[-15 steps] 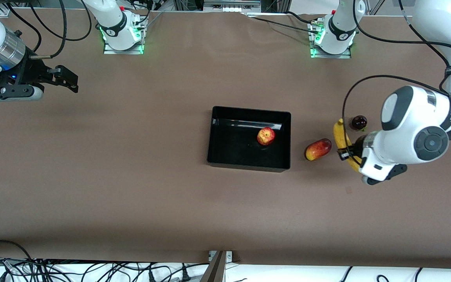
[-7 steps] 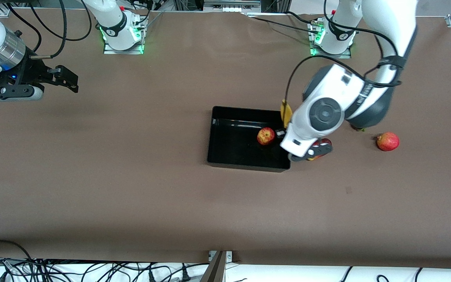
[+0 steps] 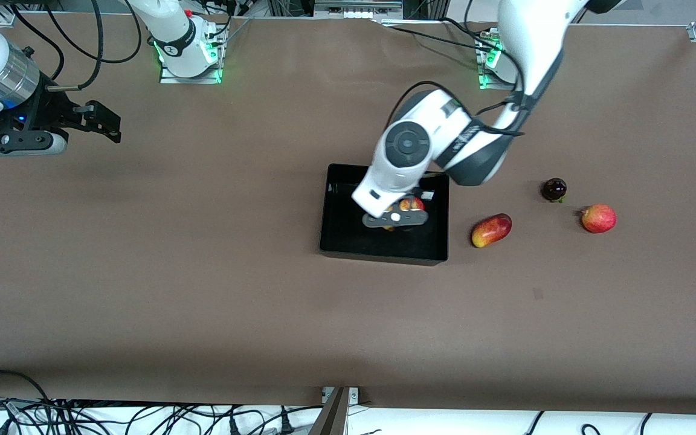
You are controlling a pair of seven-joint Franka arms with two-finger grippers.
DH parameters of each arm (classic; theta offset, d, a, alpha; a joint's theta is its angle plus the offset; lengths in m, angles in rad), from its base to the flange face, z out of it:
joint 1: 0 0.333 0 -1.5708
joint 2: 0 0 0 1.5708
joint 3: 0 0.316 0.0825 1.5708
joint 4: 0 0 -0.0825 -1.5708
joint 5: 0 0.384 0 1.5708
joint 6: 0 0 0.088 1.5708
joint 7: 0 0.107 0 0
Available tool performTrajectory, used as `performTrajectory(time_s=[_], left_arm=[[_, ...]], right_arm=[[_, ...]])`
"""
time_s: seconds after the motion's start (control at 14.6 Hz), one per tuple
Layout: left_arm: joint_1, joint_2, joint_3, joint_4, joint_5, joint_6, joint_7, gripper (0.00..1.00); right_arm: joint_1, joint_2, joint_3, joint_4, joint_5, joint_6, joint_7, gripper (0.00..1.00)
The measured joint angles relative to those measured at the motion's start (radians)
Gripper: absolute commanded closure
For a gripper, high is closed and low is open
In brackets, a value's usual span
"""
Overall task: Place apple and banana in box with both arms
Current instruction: 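Lift the banana and carry it over the box with the left gripper, then lower the banana into the box and open the left gripper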
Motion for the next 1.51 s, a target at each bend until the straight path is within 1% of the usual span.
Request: performTrajectory(time_s=[0.27, 0.41, 0.75, 1.03, 1.1, 1.16, 1.23, 1.3, 1.51], left_arm=[[-0.083, 0.09, 0.015, 0.037, 0.0, 0.075, 0.0, 1.0], [-0.113, 0.119, 0.05, 0.046, 0.0, 0.115, 0.0, 1.0], [-0.129, 0.176, 0.098, 0.059, 0.0, 0.191, 0.002, 1.0], [-0.184, 0.235, 0.167, 0.062, 0.0, 0.247, 0.003, 1.0], [-0.193, 0.241, 0.172, 0.064, 0.0, 0.252, 0.003, 0.96], [-0.198, 0.243, 0.173, 0.065, 0.0, 0.252, 0.003, 0.75], [-0.2, 0.243, 0.175, 0.066, 0.0, 0.252, 0.003, 0.27], [-0.2, 0.243, 0.176, 0.069, 0.0, 0.252, 0.003, 0.0], [-0.2, 0.243, 0.179, 0.076, 0.0, 0.262, 0.003, 0.0]], right_arm=[[0.0, 0.0, 0.0, 0.0, 0.0, 0.0, 0.0, 0.0], [0.0, 0.0, 0.0, 0.0, 0.0, 0.0, 0.0, 0.0], [0.0, 0.0, 0.0, 0.0, 0.0, -0.001, 0.0, 0.0], [0.0, 0.0, 0.0, 0.0, 0.0, -0.002, 0.0, 0.0], [0.0, 0.0, 0.0, 0.0, 0.0, -0.002, 0.0, 0.0], [0.0, 0.0, 0.0, 0.0, 0.0, -0.002, 0.0, 0.0], [0.0, 0.0, 0.0, 0.0, 0.0, -0.002, 0.0, 0.0], [0.0, 0.0, 0.0, 0.0, 0.0, -0.002, 0.0, 0.0], [0.0, 0.0, 0.0, 0.0, 0.0, -0.002, 0.0, 0.0]])
